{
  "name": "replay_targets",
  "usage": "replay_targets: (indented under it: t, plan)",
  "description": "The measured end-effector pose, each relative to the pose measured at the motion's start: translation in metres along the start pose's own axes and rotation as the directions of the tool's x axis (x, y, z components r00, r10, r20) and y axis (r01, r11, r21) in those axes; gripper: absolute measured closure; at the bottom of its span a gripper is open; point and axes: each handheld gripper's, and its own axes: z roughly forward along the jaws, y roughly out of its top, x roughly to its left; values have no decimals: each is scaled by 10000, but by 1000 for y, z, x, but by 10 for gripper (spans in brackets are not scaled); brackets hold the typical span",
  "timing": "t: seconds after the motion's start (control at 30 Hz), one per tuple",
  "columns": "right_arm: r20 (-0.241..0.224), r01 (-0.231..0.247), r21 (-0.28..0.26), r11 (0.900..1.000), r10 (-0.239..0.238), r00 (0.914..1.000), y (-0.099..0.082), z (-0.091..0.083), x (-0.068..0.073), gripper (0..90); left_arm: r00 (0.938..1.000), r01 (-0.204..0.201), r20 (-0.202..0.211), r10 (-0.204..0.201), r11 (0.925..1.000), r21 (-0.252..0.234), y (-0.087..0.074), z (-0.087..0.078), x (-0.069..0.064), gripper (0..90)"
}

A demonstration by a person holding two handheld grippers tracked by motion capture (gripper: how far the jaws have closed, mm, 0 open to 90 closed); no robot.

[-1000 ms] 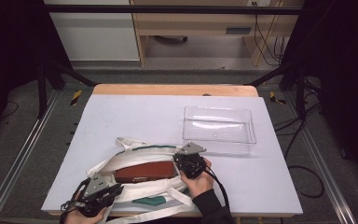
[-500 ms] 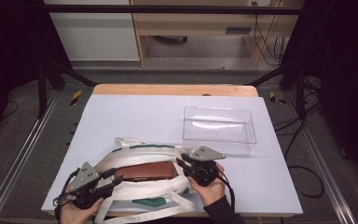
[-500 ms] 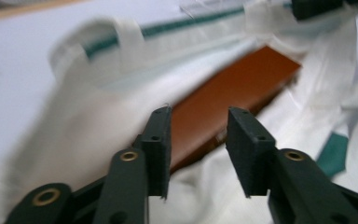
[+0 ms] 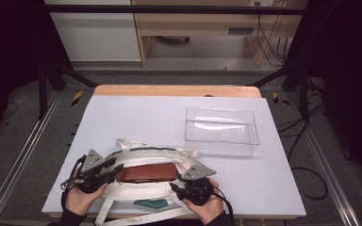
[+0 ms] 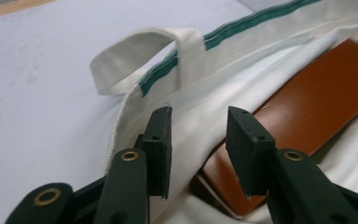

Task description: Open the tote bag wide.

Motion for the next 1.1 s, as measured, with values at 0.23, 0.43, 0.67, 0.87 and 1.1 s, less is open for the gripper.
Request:
replay_targets:
  t: [0.23,0.43,0.67,0.87,1.1]
  plan:
    - [-55,20,136,9999,-20,10000,-8,3,1,597,9997,47,-226,-42,9998,205,-4,6,6,632]
    - [-83,9,325,9995,-6,10000,-14,5,2,609,9986,293,-450,-261,9971,708,-2,11,11,855]
    - [-343,-197,371,9991,210,9992,-21,6,2,633,9947,832,-633,-809,9959,344,-5,27,21,873]
    - [-254,-99,418,9991,109,9996,-23,8,5,647,9929,764,-939,-726,9964,377,-13,42,21,860]
    - [-184,-73,374,9993,80,9998,-25,10,7,649,9870,1565,-379,-1560,9876,112,-19,43,28,861]
